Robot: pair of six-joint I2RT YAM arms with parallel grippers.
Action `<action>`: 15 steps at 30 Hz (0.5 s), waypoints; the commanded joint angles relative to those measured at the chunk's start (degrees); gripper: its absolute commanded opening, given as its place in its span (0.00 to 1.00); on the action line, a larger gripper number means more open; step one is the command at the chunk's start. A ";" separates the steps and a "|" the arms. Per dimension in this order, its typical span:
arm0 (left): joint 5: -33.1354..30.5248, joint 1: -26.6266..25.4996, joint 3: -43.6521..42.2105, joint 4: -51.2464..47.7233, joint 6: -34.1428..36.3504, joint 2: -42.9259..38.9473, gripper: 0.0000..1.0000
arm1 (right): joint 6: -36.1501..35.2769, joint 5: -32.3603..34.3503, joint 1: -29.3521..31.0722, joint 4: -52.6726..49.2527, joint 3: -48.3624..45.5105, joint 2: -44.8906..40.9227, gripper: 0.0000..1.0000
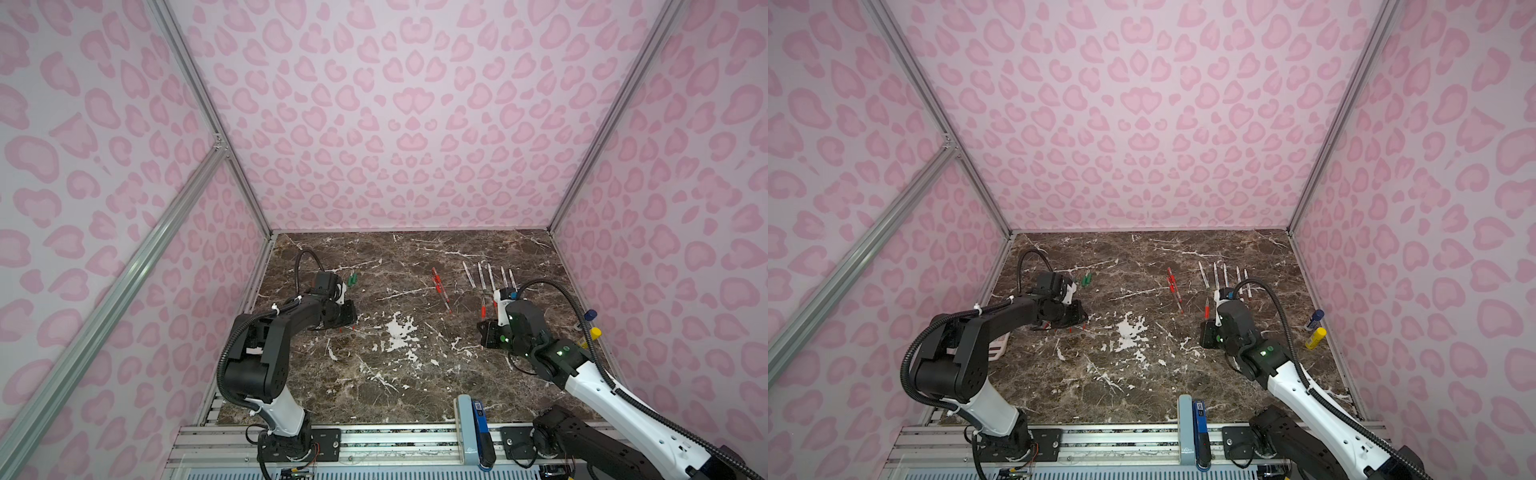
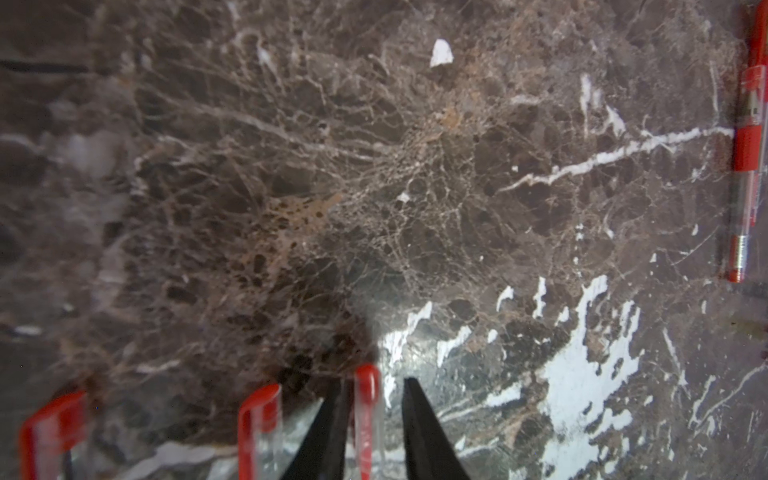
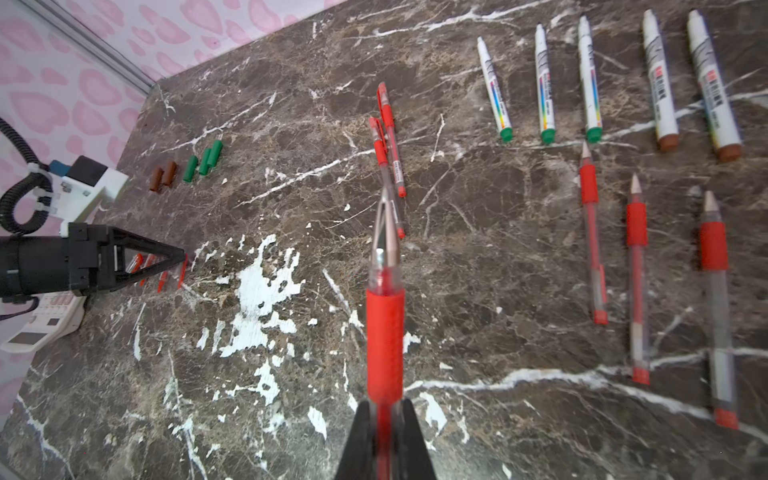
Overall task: Open the pen caps
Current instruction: 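Carry the uncapped pen toward the markers while the left gripper lowers the cap, then lay the uncapped pen beside the other uncapped pens while the left gripper releases the cap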
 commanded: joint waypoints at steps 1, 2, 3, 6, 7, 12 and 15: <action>-1.74 -0.06 0.60 -2.01 0.05 -0.73 0.32 | -2.31 -0.47 -1.20 -0.85 0.69 0.71 0.00; -1.86 -0.06 0.70 -2.34 0.15 -1.12 0.33 | -2.96 -0.52 -1.69 -0.80 0.71 0.95 0.00; -1.82 -0.05 0.48 -2.28 -0.04 -1.74 0.34 | -3.48 -0.78 -2.51 -0.81 0.70 1.46 0.00; -1.69 -0.12 0.47 -2.25 -0.16 -4.12 0.41 | -4.99 -3.25 -5.39 -1.09 1.53 4.00 0.00; -1.77 -0.14 0.60 -2.43 0.00 -5.08 0.42 | -5.42 -3.81 -6.10 -1.33 1.77 4.78 0.00; -2.19 -0.15 -0.15 -1.70 1.84 -12.03 0.51 | -8.80 -3.91 -9.42 -0.99 2.99 9.48 0.00; -2.07 -0.11 -0.96 -1.04 4.70 -17.16 0.58 | -9.96 -3.39 -11.17 -1.70 4.70 13.18 0.00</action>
